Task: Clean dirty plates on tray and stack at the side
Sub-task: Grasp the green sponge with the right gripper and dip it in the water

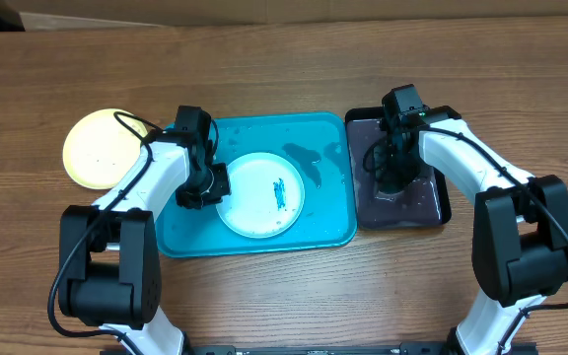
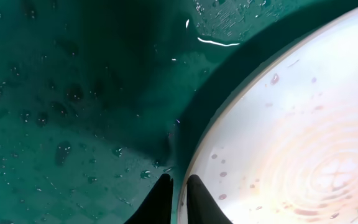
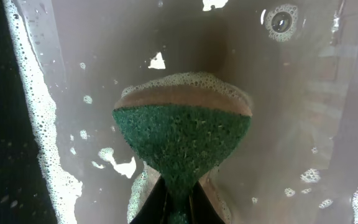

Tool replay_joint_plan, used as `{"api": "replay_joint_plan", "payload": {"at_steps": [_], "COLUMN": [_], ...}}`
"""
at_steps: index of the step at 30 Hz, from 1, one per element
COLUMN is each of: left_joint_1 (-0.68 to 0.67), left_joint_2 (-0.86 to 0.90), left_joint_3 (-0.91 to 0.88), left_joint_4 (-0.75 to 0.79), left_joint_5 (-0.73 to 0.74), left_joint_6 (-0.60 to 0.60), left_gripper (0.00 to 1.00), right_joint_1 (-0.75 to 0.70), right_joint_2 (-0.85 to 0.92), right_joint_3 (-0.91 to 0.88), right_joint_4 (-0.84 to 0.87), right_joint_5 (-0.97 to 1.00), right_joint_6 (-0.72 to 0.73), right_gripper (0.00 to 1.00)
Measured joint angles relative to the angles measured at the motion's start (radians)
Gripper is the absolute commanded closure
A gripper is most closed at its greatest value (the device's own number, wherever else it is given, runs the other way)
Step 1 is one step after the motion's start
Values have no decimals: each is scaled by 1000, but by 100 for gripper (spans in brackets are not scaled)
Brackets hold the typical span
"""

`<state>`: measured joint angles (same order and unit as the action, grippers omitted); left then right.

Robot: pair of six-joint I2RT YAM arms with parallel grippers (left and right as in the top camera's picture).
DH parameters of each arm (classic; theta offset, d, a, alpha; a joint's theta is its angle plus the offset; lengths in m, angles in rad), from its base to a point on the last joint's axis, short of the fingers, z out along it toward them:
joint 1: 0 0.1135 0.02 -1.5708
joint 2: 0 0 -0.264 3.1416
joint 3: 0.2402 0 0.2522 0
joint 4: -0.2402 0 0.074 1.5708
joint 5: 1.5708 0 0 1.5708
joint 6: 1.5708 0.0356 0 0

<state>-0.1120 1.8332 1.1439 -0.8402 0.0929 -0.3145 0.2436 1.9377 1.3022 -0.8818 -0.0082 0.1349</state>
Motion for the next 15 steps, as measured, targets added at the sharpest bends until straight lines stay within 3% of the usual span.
{"api": "replay_joint_plan", "payload": {"at_steps": [3,9,15], "left_joint_1": [0,0,0], "left_joint_2": [0,0,0], "left_joint_3": [-1,-1,-1], "left_joint_4": [0,0,2], "left_joint_5": [0,10,58], "left_joint_6": [0,0,-1], "left_gripper": [96,96,96], "right_joint_1": [0,0,0], "right_joint_2": [0,0,2], "right_joint_3": [0,0,49], "right_joint_4": [0,-5,-131], "right_joint_5": [0,0,2], "right_joint_6": [0,-5,-5], "right_gripper": [96,96,96]}}
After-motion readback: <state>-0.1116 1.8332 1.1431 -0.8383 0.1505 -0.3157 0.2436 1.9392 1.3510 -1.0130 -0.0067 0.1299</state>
